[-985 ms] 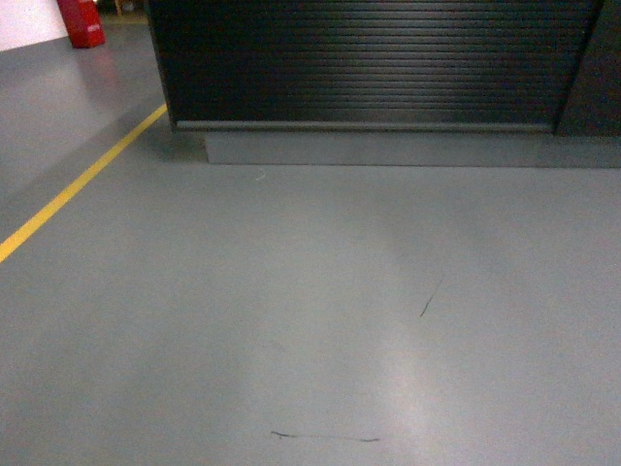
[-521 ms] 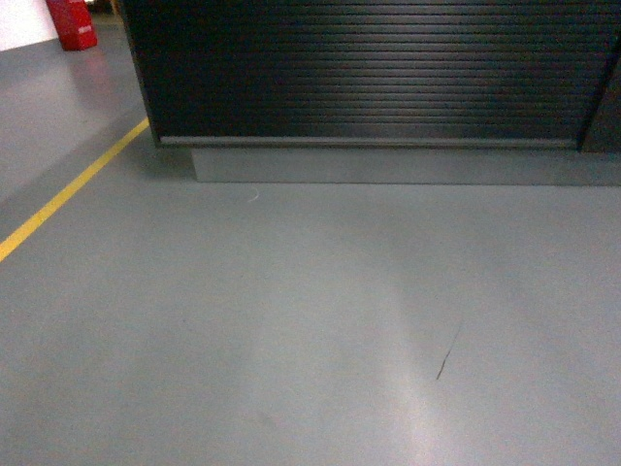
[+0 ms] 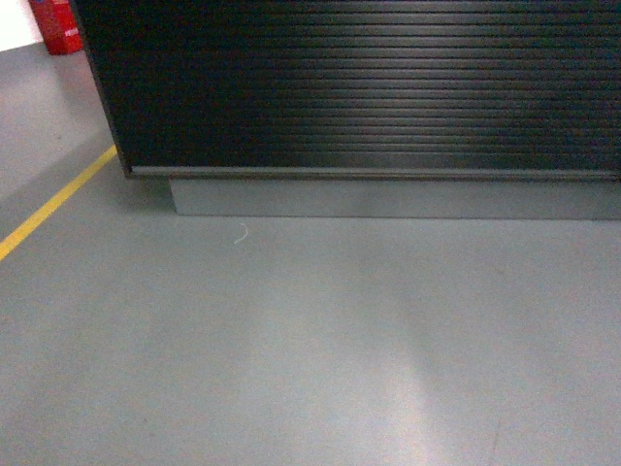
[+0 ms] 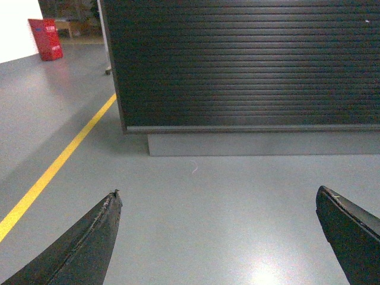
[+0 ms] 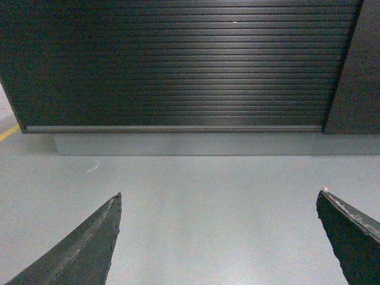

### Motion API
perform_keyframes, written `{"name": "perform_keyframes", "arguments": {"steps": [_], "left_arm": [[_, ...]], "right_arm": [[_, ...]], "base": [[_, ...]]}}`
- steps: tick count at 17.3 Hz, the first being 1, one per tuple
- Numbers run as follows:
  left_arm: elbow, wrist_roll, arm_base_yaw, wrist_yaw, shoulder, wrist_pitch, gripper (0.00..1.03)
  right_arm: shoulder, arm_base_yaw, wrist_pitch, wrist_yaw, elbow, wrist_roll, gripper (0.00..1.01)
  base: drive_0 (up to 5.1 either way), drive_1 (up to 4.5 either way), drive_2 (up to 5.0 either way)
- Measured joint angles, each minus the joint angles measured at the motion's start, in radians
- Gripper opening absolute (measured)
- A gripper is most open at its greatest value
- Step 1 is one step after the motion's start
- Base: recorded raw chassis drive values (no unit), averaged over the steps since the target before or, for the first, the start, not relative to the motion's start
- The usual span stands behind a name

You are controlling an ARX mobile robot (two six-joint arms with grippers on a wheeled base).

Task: Place dark red mango on scale at checkout

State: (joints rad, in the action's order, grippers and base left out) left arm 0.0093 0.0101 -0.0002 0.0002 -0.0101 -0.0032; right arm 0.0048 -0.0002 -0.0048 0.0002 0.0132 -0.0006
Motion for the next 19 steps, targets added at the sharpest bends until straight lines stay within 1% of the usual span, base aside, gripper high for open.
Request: {"name": "perform_keyframes", "arguments": {"steps": [19], "left_arm": [[0.000, 0.000, 0.000, -0.001, 0.000, 0.001, 0.98]], "right_arm": [[0.000, 0.000, 0.003, 0.000, 0.000, 0.000, 0.98]], "base": [[0.0, 4.33, -4.3]]}}
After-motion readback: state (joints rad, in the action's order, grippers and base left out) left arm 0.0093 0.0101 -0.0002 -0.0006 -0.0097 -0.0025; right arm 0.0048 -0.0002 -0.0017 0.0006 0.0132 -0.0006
